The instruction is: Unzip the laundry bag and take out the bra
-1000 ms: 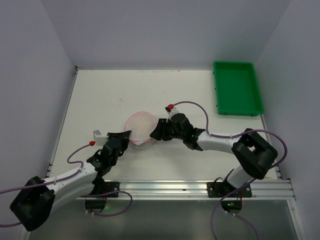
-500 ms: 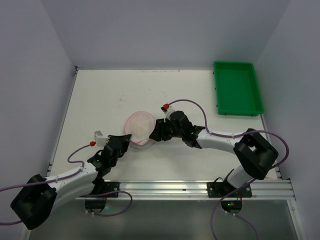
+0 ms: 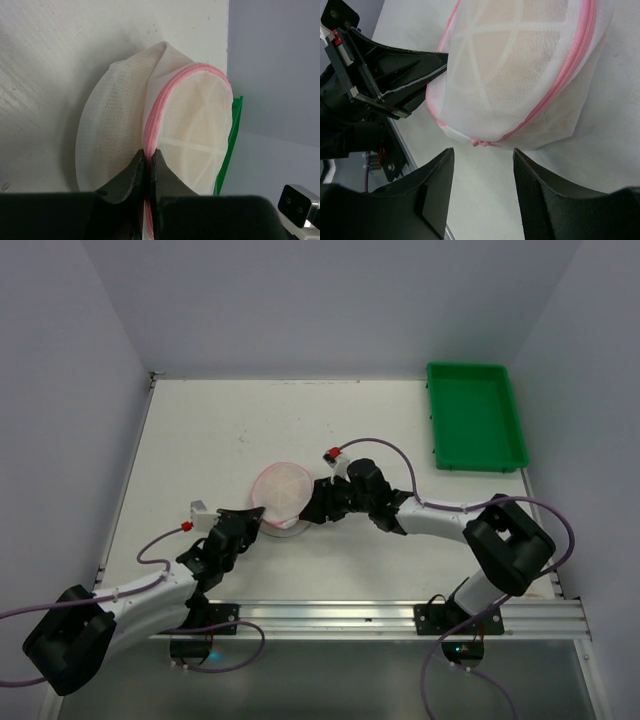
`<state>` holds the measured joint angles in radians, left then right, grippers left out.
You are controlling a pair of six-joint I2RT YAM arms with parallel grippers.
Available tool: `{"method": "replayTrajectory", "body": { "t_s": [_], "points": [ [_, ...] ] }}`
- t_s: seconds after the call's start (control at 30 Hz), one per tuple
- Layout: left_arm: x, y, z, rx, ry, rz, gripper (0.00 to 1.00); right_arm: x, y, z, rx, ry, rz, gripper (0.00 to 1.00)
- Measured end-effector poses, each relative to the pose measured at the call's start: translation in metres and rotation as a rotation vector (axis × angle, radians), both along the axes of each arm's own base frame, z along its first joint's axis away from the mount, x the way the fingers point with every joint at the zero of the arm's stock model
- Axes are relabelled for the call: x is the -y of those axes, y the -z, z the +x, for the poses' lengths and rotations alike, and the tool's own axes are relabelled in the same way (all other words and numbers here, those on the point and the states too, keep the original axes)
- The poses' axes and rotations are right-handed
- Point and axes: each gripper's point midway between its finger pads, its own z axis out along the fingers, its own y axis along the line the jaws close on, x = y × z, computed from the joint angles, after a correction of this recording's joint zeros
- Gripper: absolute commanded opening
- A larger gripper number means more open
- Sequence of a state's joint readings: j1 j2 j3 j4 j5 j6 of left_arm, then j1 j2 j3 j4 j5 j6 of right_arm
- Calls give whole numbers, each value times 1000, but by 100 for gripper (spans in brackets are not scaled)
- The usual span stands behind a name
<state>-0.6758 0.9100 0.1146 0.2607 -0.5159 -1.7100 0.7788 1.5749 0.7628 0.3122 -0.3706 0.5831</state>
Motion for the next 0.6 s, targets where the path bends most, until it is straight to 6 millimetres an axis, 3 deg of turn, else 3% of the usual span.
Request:
{"method": "replayTrajectory", "body": {
  "t_s": [0.3, 0.6],
  "points": [
    [2, -5, 0, 13, 6, -16, 0, -2, 19, 3, -25, -50, -1, 52],
    [2, -5, 0, 12, 7, -16, 0, -12, 13, -6, -23, -146, 50, 48]
  ]
}}
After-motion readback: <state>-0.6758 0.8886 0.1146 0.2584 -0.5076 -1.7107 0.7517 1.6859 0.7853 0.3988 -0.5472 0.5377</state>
